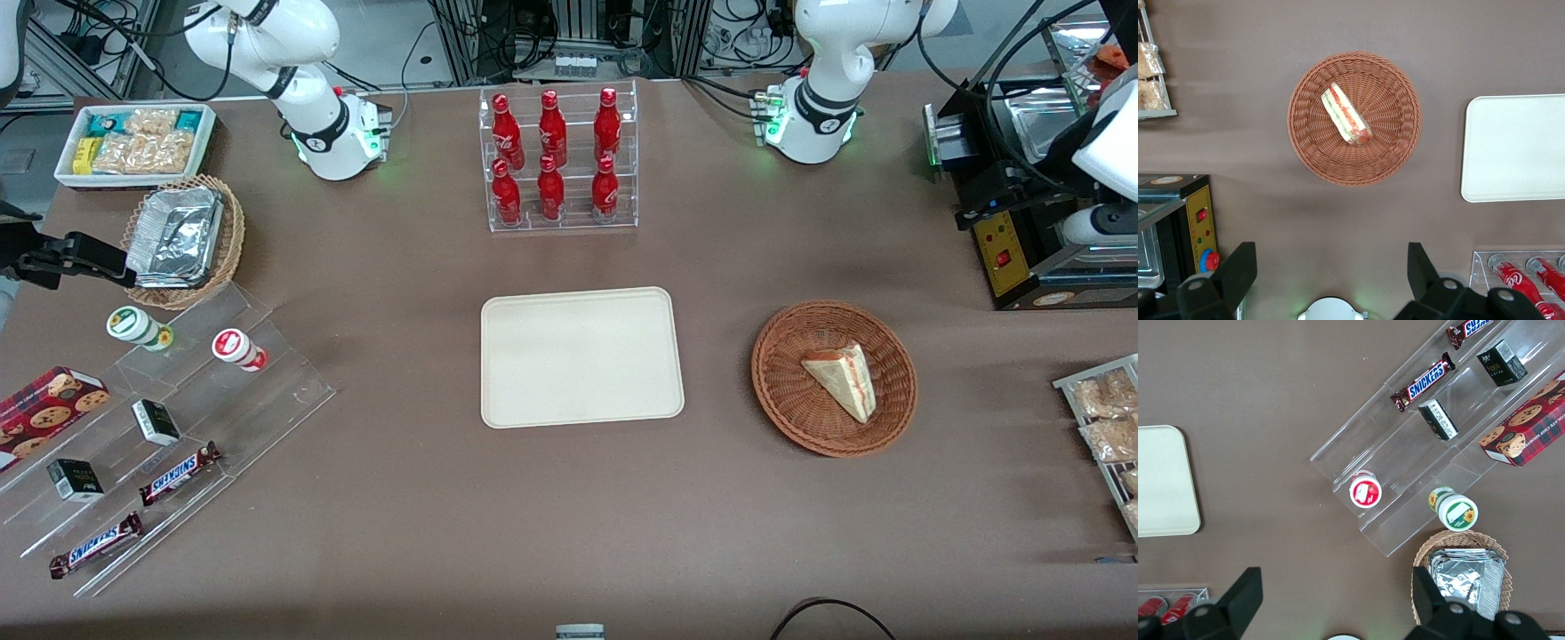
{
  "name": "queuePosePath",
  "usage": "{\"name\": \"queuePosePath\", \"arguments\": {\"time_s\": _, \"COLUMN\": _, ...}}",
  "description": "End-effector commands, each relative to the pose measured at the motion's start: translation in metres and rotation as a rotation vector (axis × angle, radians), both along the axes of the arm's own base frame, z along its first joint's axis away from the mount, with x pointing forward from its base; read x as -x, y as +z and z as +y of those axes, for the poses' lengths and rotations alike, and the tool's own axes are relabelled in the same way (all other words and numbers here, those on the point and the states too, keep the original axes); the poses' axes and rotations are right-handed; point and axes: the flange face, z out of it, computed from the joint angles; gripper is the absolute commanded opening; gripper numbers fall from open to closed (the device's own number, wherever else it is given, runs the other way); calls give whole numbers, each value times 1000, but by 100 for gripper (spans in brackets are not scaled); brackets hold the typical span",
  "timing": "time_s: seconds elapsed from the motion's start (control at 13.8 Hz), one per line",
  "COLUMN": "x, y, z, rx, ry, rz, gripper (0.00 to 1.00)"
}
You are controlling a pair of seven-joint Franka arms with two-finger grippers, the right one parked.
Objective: Place sandwich from basket to tray
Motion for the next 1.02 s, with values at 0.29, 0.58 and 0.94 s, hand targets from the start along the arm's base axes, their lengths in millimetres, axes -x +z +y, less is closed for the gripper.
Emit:
{"name": "queuePosePath", "arguments": {"time_s": 0.29, "x": -18, "y": -23, "z": 9, "rx": -8, "ry": 7, "rz": -5, "gripper": 100}}
{"name": "queuePosePath", "arguments": {"time_s": 0.58, "x": -48, "y": -87, "z": 6, "rx": -23, "ry": 89, "rz": -31, "gripper": 100}}
{"name": "queuePosePath", "arguments": {"time_s": 0.94, "x": -47, "y": -189, "z": 2, "rx": -25, "ry": 303, "rz": -133, "gripper": 100}}
